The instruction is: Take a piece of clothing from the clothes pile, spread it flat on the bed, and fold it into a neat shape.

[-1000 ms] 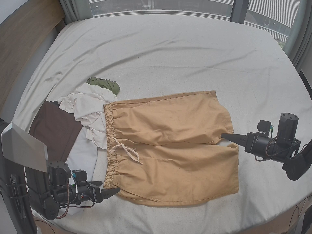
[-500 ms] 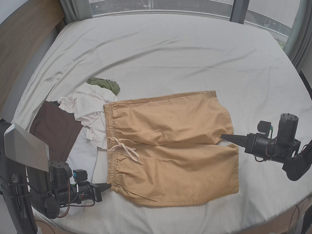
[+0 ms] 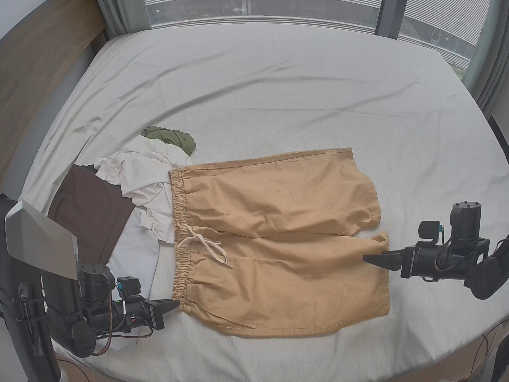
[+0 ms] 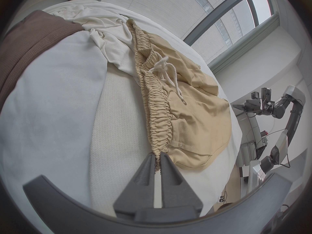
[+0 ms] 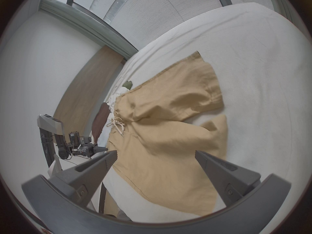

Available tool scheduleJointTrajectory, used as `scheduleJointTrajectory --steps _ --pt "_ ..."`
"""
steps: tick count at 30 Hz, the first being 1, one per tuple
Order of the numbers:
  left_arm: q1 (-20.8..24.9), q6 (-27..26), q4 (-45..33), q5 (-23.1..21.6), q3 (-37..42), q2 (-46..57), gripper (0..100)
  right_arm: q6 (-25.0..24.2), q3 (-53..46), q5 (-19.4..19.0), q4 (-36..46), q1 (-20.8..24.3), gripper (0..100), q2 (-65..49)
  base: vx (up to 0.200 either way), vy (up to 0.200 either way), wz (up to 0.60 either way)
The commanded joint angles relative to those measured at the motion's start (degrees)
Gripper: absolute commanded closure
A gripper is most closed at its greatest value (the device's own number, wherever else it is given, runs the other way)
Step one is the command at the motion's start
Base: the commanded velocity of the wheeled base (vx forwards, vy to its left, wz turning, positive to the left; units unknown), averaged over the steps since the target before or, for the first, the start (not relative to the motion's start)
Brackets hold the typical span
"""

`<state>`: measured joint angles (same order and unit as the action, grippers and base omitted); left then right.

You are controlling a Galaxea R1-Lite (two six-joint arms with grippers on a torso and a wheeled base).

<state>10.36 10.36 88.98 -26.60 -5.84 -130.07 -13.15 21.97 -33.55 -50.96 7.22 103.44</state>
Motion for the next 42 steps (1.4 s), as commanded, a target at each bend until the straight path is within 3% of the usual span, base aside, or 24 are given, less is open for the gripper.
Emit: scheduleJointTrajectory --steps 1,14,29,42 --pt "0.01 0.01 -0.03 -0.03 0.39 0.08 100 1.64 -1.23 -0.03 0.77 -2.38 0 -0.61 0.000 0.000 0.00" --pt "0.01 -0.17 0.05 0.14 0.65 0.08 100 8.41 -3.86 -0.11 0.77 -7.48 0 6.69 0.000 0.000 0.00" --pt "0.10 -0.17 0.05 0.23 0.74 0.08 100 12.54 -8.43 -0.20 1.91 -7.22 0 11.08 0.000 0.000 0.00" --pt "0.10 -0.17 0.05 0.23 0.57 0.08 100 13.15 -9.40 -0.29 2.09 -5.46 0 13.72 0.000 0.000 0.00"
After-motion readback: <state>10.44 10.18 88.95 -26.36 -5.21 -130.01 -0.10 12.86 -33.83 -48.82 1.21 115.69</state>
